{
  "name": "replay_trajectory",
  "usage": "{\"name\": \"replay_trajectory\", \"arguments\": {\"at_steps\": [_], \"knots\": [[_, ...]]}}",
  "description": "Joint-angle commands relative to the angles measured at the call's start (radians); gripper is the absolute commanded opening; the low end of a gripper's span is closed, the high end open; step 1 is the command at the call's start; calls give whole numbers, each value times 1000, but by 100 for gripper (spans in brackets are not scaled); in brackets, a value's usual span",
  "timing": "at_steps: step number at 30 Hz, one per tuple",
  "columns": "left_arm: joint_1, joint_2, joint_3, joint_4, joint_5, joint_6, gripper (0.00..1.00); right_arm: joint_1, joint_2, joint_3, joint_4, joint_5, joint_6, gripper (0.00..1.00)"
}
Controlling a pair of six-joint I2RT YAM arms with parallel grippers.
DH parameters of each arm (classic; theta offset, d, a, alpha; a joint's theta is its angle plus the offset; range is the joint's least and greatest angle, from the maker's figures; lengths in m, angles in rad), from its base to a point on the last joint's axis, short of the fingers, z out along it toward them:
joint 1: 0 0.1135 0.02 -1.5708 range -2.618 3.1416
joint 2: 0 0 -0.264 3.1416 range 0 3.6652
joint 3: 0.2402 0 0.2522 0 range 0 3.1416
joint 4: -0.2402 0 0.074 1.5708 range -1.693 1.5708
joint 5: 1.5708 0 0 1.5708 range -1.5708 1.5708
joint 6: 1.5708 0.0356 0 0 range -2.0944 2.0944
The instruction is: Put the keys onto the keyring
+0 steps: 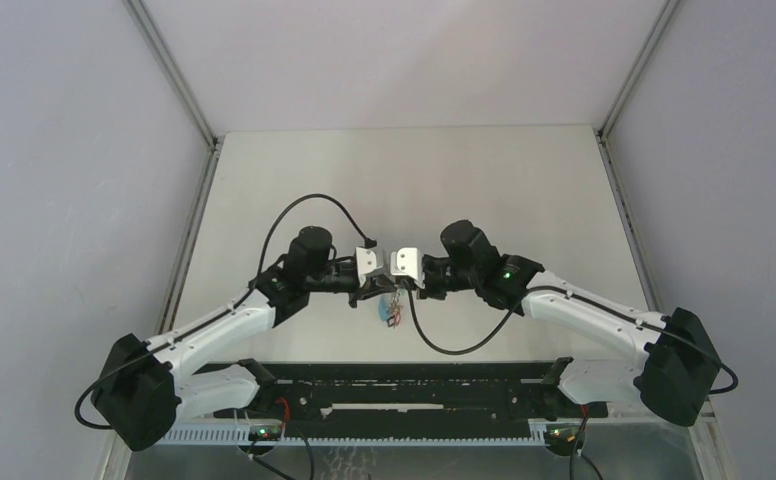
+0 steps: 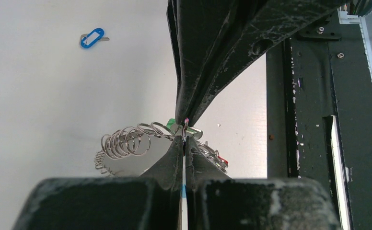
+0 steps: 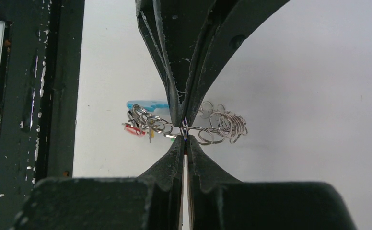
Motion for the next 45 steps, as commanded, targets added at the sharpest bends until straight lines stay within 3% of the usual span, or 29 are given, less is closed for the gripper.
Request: {"name": "replay_trajectory", "arguments": {"at_steps": [1, 8, 29, 45], "knots": [[-13, 10, 38, 48, 10, -19, 0, 32, -5, 59, 70, -14, -15, 0], [-17, 5, 38, 41, -12, -14, 0, 33, -1, 73, 54, -27, -16, 0], [-13, -2, 20, 70, -32, -25, 0, 13, -76, 49, -20, -11, -17, 26], [-12, 1, 21, 74, -23, -26, 0, -76, -48, 8, -31, -104, -25, 24]]}}
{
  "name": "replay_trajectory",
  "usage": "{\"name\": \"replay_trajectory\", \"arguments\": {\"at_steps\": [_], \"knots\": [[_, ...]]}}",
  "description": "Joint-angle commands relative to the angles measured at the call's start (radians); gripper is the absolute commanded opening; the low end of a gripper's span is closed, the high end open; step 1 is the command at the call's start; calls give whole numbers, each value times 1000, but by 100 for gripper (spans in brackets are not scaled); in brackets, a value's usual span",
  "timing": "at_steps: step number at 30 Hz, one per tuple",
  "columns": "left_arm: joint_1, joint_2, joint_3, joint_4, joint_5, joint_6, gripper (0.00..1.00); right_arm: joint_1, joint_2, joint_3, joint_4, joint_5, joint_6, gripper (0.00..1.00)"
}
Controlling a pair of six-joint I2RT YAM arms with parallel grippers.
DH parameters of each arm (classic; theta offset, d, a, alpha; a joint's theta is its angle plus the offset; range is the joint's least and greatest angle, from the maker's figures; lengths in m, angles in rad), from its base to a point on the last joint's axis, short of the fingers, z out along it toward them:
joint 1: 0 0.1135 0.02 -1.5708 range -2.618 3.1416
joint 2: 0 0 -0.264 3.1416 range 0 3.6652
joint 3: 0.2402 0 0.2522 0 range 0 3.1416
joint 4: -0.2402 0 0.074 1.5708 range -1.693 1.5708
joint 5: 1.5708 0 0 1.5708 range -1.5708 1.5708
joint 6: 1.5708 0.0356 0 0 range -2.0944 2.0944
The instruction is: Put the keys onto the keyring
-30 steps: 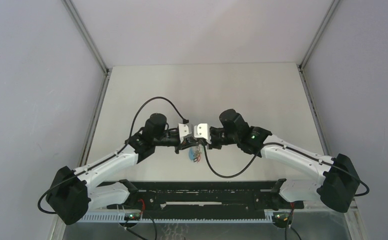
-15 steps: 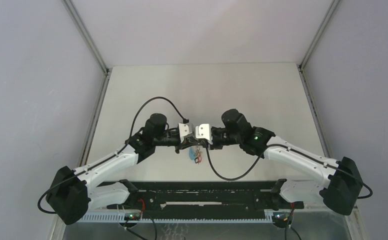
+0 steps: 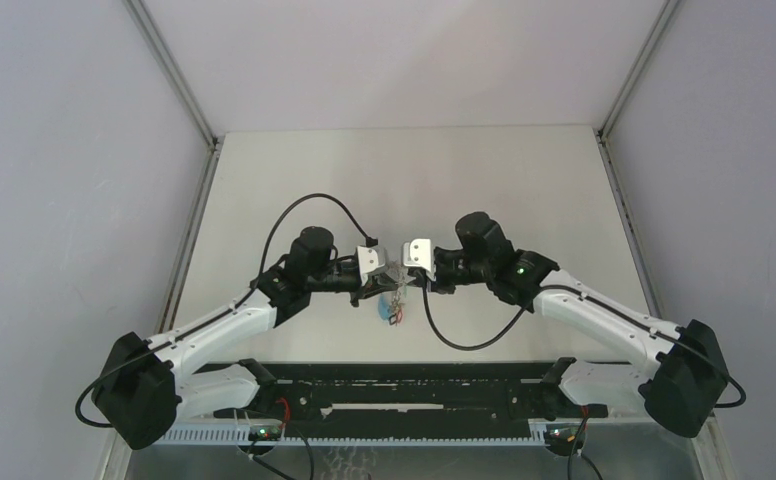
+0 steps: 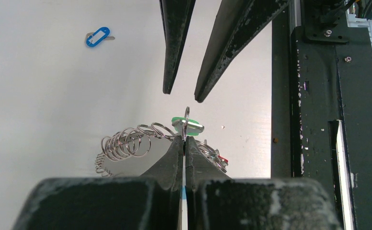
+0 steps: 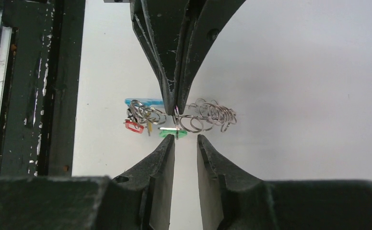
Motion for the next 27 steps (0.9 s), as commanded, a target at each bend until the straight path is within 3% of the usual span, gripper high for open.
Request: {"name": "replay_trajectory", "arguments": {"at_steps": [1, 17, 23, 27], "knots": [[-3, -7, 21, 57, 12, -8, 0, -1, 15, -2, 16, -41, -8, 24], [-3, -13, 20, 58, 15, -9, 0, -3, 62, 4, 35, -43, -13, 20], [-3, -10, 23, 58, 16, -10, 0, -1, 57, 6, 39, -40, -13, 0], [-3, -12, 26, 55, 17, -16, 0, 14, 53, 8, 37, -21, -15, 0]]}}
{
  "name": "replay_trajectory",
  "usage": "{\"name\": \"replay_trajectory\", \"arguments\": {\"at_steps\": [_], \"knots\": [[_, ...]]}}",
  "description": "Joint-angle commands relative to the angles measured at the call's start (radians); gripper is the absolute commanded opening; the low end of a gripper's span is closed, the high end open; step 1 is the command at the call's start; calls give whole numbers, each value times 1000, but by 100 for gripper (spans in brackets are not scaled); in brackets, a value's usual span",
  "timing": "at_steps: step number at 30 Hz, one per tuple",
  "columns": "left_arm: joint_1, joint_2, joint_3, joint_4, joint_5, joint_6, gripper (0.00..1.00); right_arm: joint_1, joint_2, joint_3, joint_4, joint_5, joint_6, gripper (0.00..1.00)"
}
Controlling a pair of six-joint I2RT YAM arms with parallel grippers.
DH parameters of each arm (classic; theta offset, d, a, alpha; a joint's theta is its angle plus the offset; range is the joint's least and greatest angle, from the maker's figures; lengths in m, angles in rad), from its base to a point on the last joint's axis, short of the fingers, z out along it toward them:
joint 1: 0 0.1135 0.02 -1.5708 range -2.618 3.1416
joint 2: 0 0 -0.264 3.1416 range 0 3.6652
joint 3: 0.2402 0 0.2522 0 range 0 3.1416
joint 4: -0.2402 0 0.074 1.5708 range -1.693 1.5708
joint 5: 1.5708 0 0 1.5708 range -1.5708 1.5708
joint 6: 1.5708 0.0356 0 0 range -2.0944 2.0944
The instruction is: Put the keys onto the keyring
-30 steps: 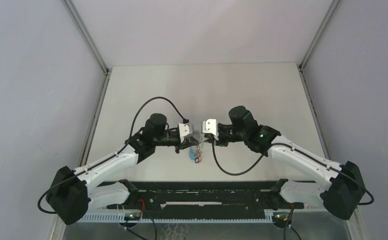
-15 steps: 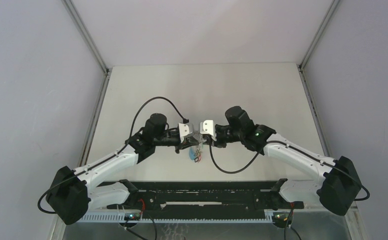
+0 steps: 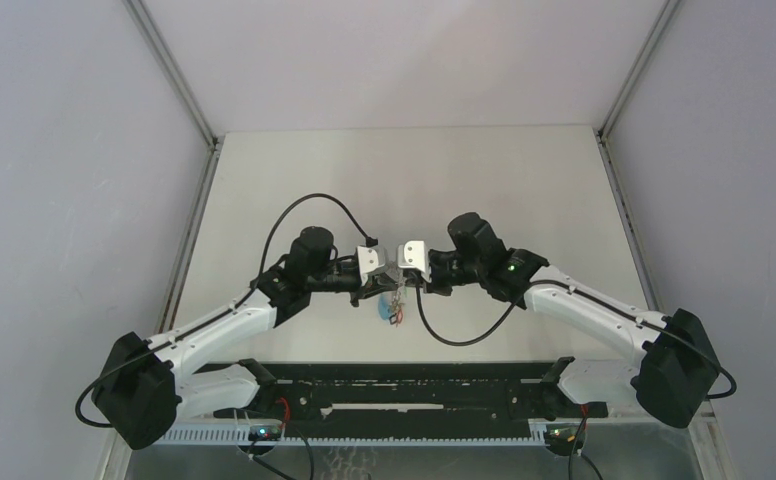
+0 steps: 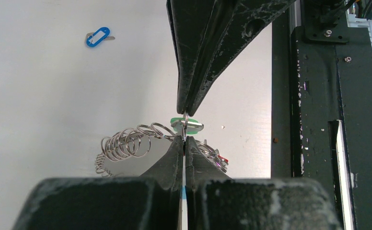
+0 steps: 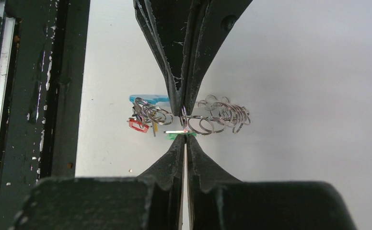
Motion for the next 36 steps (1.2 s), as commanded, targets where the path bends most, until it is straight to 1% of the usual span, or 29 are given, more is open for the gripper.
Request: {"name": "replay_trajectory", "arguments": {"at_steps": [1, 12, 20, 28, 36], "knots": [[-3, -13, 26, 54, 16, -16, 0, 16, -14, 8, 34, 11, -11, 0], [-3, 3, 46, 27, 3, -23, 0, 50, -28, 8, 29, 76, -22, 0], [1, 11, 55, 24, -30, -52, 0, 73, -33, 8, 15, 120, -40, 0], [36, 22, 34, 125, -21, -158, 0, 95, -27, 8, -9, 180, -51, 0], [56, 34, 1, 236, -2, -247, 0, 109, -13, -9, 17, 222, -52, 0]]}}
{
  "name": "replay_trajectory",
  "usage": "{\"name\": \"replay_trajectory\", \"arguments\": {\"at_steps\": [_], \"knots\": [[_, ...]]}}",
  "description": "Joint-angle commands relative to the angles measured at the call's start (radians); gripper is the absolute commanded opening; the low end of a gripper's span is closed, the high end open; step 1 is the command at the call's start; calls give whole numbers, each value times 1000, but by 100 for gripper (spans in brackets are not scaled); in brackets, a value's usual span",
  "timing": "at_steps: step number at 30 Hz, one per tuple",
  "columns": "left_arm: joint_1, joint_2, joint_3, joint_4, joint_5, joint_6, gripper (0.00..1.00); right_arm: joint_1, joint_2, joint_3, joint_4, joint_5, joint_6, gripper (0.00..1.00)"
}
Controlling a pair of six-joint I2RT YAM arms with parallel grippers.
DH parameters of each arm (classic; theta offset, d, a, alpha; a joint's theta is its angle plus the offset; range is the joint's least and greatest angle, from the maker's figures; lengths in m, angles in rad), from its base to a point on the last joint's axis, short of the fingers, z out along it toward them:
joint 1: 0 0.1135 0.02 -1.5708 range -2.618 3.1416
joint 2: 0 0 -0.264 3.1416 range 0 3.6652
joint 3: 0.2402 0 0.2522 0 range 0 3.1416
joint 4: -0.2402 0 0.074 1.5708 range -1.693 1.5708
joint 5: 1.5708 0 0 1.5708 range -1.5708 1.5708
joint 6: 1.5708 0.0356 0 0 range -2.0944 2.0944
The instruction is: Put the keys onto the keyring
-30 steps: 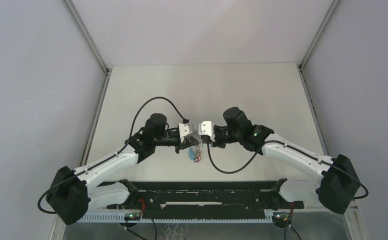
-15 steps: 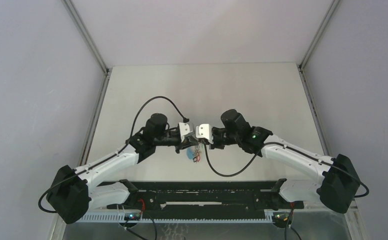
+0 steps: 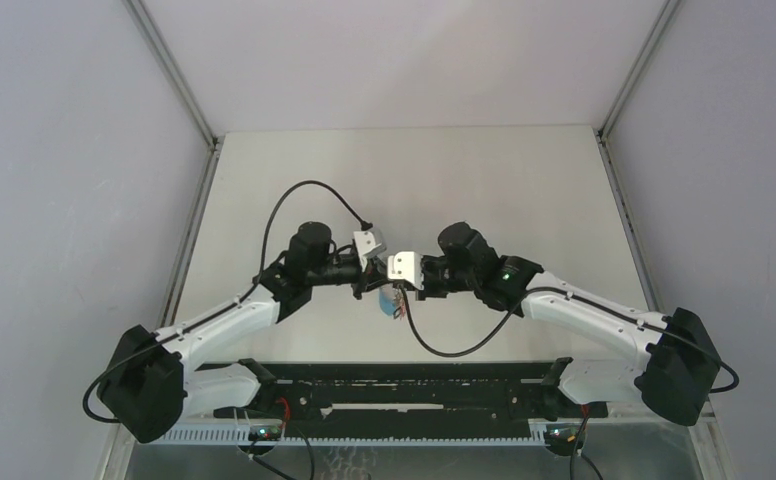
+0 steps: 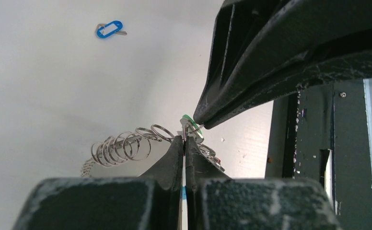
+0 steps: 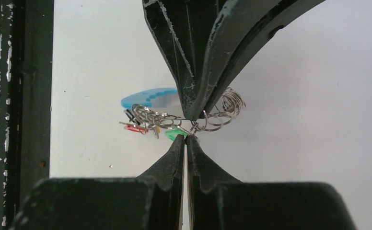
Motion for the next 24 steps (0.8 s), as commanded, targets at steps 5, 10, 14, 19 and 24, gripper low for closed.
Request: {"name": "replay_trajectory", "arguments": {"at_steps": [5, 10, 14, 19, 24], "knots": [[36, -12, -38, 248, 37, -126, 0, 14, -2, -28, 43, 26, -4, 0], [43, -17, -76, 331, 45, -148, 0, 7, -1, -37, 57, -12, 5, 0], [44, -15, -104, 386, 47, -154, 0, -36, -16, -44, 73, -110, 21, 0], [54, -25, -142, 465, 63, -165, 0, -104, -92, -82, 94, -258, 40, 12], [57, -24, -166, 529, 85, -169, 0, -163, -136, -94, 111, -360, 63, 19]]}}
